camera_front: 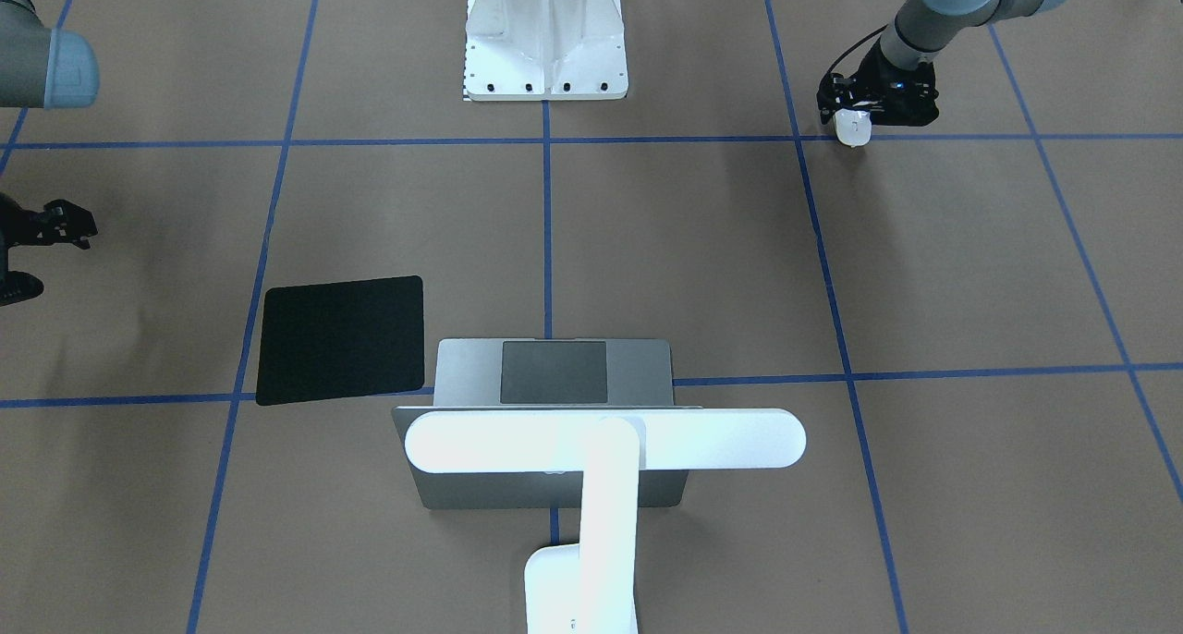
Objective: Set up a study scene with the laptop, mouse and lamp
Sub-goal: 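Lower the left gripper onto the white mouse and grasp it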
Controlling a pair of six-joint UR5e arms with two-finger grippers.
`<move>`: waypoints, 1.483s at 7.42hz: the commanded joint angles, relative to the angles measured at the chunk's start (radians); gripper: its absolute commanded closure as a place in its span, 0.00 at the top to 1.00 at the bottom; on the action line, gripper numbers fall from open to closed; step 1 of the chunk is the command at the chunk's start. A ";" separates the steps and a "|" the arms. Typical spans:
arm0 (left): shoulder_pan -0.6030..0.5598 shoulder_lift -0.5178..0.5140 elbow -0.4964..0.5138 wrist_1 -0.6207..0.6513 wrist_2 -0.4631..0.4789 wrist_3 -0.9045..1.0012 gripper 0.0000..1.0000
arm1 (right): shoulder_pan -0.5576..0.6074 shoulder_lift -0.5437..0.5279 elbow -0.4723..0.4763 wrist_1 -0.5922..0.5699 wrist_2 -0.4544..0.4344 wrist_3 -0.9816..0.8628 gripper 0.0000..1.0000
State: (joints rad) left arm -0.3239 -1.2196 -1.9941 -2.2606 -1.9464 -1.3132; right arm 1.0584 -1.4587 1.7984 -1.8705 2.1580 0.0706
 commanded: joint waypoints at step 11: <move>-0.009 -0.018 -0.075 0.001 -0.031 0.002 0.41 | 0.002 -0.015 0.010 0.001 -0.016 0.003 1.00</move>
State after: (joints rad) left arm -0.3225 -1.2231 -2.0527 -2.2598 -1.9585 -1.3099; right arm 1.0588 -1.4635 1.8030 -1.8706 2.1475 0.0719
